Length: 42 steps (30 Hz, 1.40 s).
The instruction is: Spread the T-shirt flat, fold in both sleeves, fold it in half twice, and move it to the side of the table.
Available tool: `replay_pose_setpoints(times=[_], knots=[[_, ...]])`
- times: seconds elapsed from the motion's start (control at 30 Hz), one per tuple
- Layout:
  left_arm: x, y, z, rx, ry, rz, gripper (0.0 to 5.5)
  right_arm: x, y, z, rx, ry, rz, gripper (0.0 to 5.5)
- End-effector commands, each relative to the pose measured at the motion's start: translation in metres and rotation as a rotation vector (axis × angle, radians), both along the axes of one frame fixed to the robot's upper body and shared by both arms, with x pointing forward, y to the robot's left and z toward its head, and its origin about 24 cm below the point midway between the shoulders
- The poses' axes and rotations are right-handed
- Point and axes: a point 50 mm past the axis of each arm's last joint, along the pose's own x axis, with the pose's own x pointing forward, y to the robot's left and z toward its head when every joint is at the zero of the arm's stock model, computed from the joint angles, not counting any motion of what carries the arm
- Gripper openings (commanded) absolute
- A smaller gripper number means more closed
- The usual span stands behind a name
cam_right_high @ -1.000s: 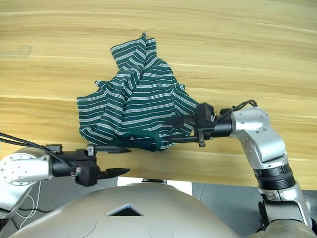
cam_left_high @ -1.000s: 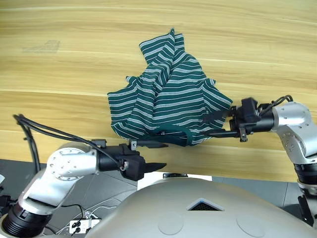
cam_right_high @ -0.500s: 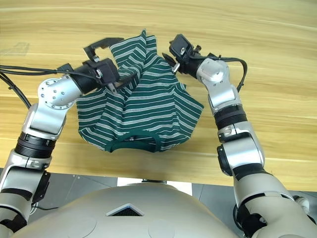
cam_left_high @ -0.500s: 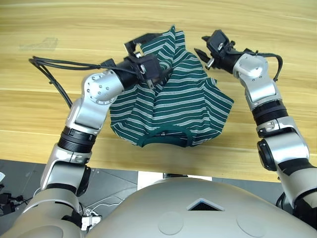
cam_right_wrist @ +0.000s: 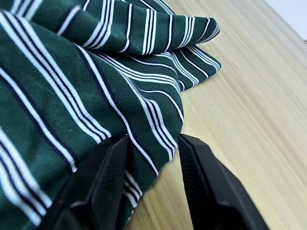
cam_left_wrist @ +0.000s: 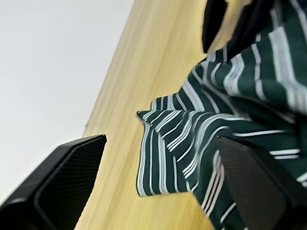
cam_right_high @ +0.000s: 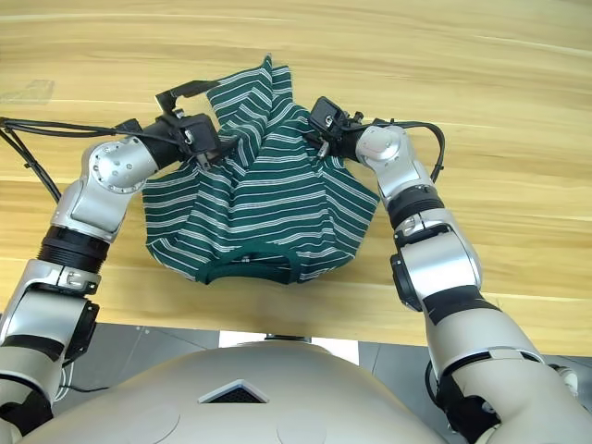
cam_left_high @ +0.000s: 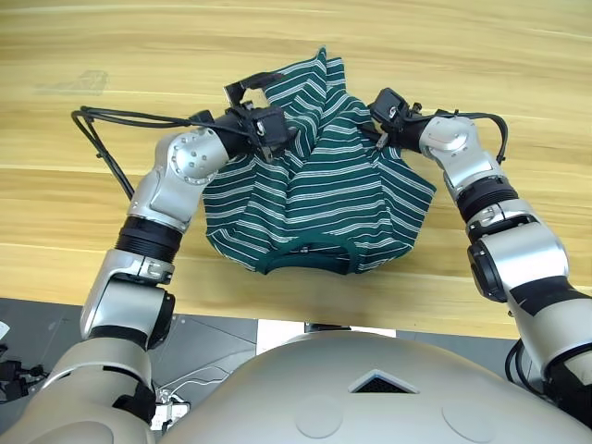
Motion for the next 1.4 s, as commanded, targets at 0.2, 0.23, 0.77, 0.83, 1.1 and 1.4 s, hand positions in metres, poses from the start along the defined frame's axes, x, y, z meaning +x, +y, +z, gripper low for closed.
replay_pose_setpoints(times=[0.2, 0.23, 0.77, 0.83, 1.1, 1.4], knots=[[0.006, 0.021, -0.027, 0.004, 0.052, 0.126, 4.25, -0.012, -0.018, -0.021, -0.052, 0.069, -0.036, 1.91], [0.005, 0.026, -0.031, 0.020, 0.059, 0.138, 4.25, -0.012, -0.020, -0.021, -0.049, 0.072, -0.040, 1.91], [-0.051, 0.069, -0.058, 0.054, 0.062, 0.229, 4.25, -0.034, -0.093, -0.041, -0.209, 0.116, -0.218, 1.91], [-0.071, 0.077, -0.051, 0.066, 0.049, 0.236, 4.25, -0.041, -0.124, -0.039, -0.280, 0.120, -0.269, 1.91], [-0.095, 0.058, -0.033, 0.042, 0.027, 0.205, 4.25, -0.081, -0.128, -0.048, -0.208, 0.253, -0.007, 1.91], [-0.095, 0.041, -0.047, 0.036, 0.061, 0.189, 4.25, -0.072, -0.086, -0.007, 0.060, 0.018, 0.007, 1.91]])
